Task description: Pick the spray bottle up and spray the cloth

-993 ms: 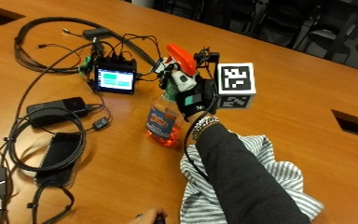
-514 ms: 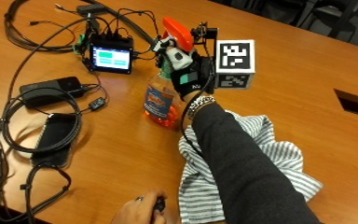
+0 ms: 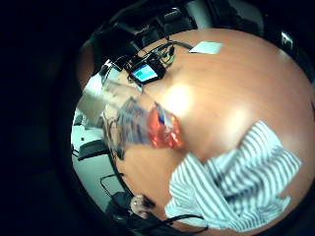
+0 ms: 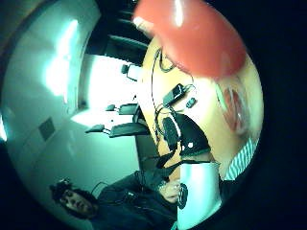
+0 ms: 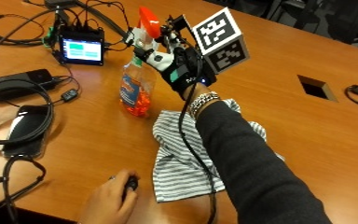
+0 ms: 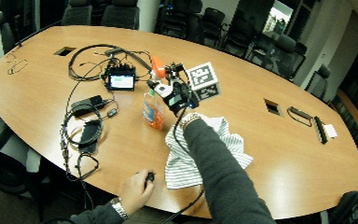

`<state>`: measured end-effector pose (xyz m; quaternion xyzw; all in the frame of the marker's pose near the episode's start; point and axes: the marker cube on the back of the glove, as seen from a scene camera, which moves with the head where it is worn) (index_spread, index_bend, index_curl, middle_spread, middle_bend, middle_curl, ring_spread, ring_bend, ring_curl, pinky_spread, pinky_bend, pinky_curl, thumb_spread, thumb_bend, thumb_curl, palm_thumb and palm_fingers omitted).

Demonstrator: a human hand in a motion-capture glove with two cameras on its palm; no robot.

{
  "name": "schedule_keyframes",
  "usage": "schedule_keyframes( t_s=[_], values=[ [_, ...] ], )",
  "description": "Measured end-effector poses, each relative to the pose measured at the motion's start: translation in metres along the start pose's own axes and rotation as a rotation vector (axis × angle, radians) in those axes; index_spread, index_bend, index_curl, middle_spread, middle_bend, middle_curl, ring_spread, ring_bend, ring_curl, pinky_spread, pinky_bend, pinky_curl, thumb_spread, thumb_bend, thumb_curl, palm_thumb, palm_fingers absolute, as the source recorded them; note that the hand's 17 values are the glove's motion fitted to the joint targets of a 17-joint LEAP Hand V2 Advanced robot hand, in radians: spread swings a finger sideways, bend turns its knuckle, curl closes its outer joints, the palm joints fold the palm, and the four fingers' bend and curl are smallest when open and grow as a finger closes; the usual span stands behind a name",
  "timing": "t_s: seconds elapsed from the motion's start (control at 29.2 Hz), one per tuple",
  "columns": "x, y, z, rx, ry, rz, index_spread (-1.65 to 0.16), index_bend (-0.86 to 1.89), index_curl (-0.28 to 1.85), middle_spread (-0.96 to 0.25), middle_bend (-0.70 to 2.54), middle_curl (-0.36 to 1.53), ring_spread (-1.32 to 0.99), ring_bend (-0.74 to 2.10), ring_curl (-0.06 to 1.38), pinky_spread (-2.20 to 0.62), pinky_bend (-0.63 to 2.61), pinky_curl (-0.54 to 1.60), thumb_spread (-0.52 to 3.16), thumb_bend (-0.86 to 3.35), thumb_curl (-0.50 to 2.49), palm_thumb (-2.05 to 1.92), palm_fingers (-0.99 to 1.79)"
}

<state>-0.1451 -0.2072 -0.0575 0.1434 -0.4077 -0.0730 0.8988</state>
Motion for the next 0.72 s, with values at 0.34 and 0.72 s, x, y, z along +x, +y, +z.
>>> schedule_keyframes(
  t_s=[0.34,0.72],
  values=[
    [-0.016,0.118,-0.037,-0.325,0.451,0.032,-0.31,0.16,0.39,-0.04,0.29,0.40,-0.03,0.25,0.31,0.23,0.39,0.35,1.00,-0.05,0.55,0.64,0.21],
    [0.015,0.212,-0.027,-0.399,0.597,0.059,-0.38,0.16,0.35,0.00,0.23,0.36,0.00,0.23,0.29,0.25,0.37,0.34,1.09,-0.03,0.45,0.56,0.21]
  ],
)
